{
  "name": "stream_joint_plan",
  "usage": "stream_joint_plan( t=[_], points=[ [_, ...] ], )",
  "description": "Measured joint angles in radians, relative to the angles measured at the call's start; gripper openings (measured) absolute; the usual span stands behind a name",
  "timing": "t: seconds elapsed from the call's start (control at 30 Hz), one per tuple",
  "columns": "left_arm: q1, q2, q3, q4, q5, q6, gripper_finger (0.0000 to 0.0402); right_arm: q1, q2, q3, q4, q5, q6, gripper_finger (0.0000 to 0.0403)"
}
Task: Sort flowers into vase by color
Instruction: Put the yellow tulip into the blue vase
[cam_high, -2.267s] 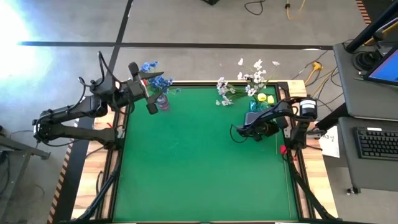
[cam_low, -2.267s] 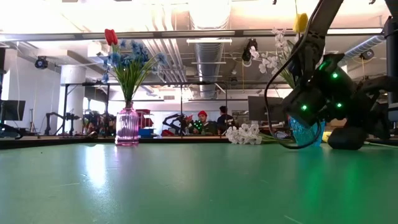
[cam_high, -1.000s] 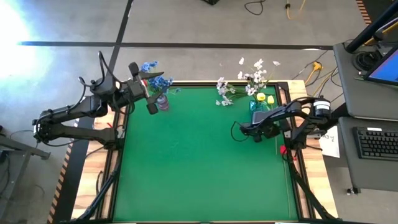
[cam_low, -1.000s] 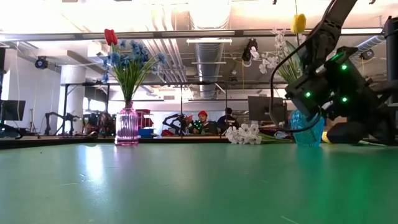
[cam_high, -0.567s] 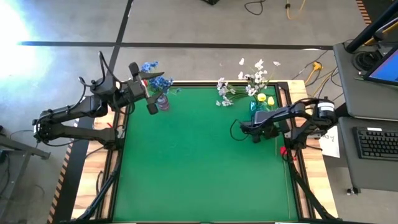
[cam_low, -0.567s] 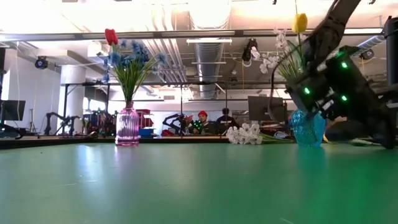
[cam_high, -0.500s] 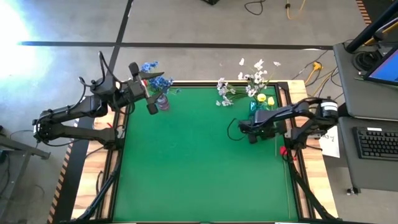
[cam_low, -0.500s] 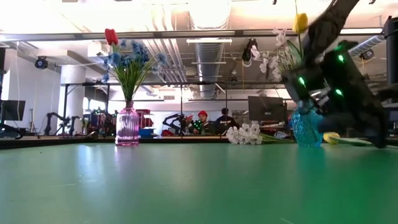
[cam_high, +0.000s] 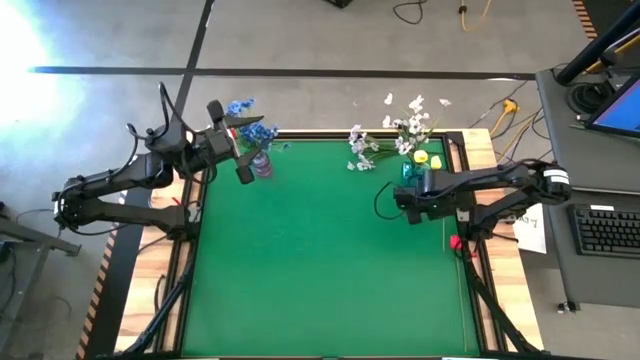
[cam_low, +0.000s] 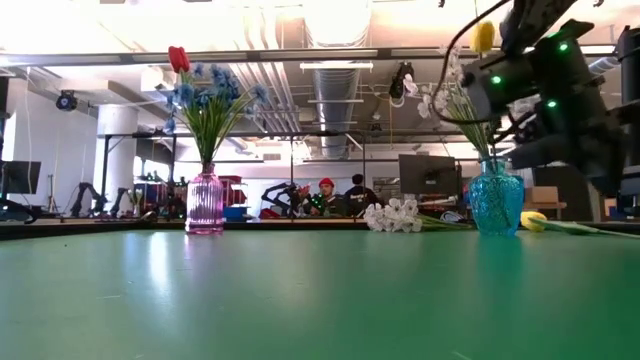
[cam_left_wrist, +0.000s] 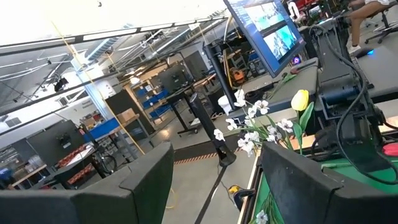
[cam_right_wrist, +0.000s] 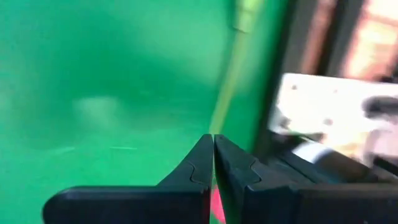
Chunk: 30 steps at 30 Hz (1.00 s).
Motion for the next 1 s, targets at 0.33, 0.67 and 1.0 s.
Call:
stream_joint_plan(
  t=[0.33, 0.67, 1.0],
  points=[
    [0.0, 0.0, 0.0, -0.008, 0.0, 0.0, 0.0229, 0.06, 0.095, -0.012, -0.04, -0.13, 0.0, 0.0009],
    [0.0, 0.0, 0.0, -0.029, 0.0, 0.004, 0.0229, 0.112, 0.287, -0.037, -0.015, -0.13, 0.007, 0.0009],
    [0.0, 0.0, 0.0, -0.048, 0.0, 0.005, 0.0229, 0.146, 0.375, -0.034, 0.149, -0.188, -0.03, 0.0009]
  ],
)
